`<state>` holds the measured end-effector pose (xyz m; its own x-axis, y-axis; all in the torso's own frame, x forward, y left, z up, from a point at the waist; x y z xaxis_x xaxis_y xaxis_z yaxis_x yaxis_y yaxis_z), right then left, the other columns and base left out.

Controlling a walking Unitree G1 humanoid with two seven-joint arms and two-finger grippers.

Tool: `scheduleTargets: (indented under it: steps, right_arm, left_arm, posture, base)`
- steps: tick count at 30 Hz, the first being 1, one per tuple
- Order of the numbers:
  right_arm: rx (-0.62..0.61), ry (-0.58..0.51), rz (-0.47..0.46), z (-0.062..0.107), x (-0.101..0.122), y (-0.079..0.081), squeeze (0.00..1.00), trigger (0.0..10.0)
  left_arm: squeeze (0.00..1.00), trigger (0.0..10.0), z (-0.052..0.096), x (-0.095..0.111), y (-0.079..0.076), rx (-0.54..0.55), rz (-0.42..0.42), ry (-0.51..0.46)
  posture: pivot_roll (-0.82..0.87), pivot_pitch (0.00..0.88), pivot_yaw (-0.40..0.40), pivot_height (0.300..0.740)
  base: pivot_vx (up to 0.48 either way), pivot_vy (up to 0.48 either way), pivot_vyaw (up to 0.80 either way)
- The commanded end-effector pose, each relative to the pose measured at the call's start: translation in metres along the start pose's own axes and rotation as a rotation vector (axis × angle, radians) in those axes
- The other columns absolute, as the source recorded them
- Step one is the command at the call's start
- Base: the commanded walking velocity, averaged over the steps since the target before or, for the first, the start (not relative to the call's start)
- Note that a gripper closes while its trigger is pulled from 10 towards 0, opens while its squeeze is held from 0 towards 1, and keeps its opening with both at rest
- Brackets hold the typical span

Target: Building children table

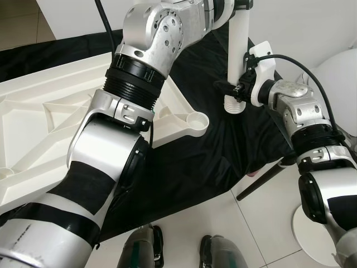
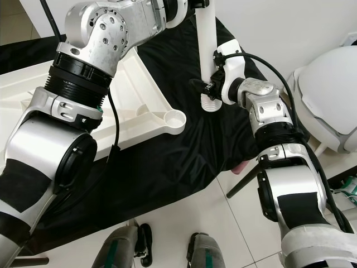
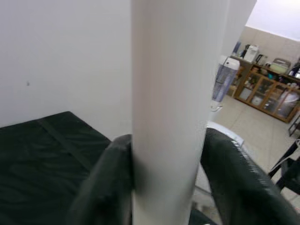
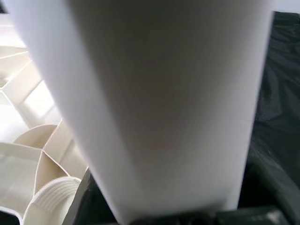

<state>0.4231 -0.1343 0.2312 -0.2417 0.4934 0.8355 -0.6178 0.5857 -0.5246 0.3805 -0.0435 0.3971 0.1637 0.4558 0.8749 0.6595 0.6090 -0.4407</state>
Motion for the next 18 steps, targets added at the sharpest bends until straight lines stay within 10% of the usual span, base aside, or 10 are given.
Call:
scheduleTargets:
  steps: [1, 15, 16, 17, 18]
  right_arm:
    - [0.007, -0.033, 0.015, -0.004, 0.006, 0.004, 0.0, 0.0]
    - [-0.1, -0.06, -0.071, -0.003, 0.005, -0.007, 0.0, 0.0]
    - [-0.116, -0.071, -0.079, -0.002, 0.006, -0.009, 0.0, 0.0]
    - [-0.132, -0.079, -0.086, -0.001, 0.007, -0.011, 0.0, 0.4]
    - [-0.155, -0.091, -0.094, 0.0, 0.007, -0.014, 0.0, 10.0]
  left_arm:
    - [1.0, 10.0, 0.009, -0.008, -0.046, -0.421, -0.014, 0.086]
    - [0.96, 10.0, 0.005, -0.006, -0.034, -0.349, -0.053, 0.055]
    - [0.0, 10.0, 0.005, -0.005, -0.029, -0.327, -0.06, 0.046]
    - [0.0, 10.0, 0.004, -0.004, -0.024, -0.304, -0.077, 0.038]
    - [0.0, 10.0, 0.004, -0.004, -0.018, -0.277, -0.099, 0.028]
  posture:
    - [-0.04, 0.078, 0.025, 0.74]
    - [-0.04, 0.055, 0.027, 0.74]
    - [-0.04, 0.053, 0.026, 0.74]
    - [-0.04, 0.049, 0.025, 0.74]
    - [-0.04, 0.048, 0.025, 0.74]
  base:
    - [0.0, 0.0, 0.0]
    - [0.0, 0.0, 0.0]
    - [0.0, 0.0, 0.0]
    - [0.0, 0.0, 0.0]
    - [0.0, 0.0, 0.0]
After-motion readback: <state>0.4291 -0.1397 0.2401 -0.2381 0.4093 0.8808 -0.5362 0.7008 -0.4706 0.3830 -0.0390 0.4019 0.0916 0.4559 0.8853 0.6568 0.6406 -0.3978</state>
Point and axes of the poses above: a point about 5 cm out from each wrist's last joint towards the gripper, its own z axis pointing back from the gripper into the wrist, its own x axis along the axis of the wrist's last joint, y = z × x, the point moved 4 cm from there along -z, pointing out of the wrist towards the gripper, and after that the axes turned 13 degrees about z, right-handed, at the moved point
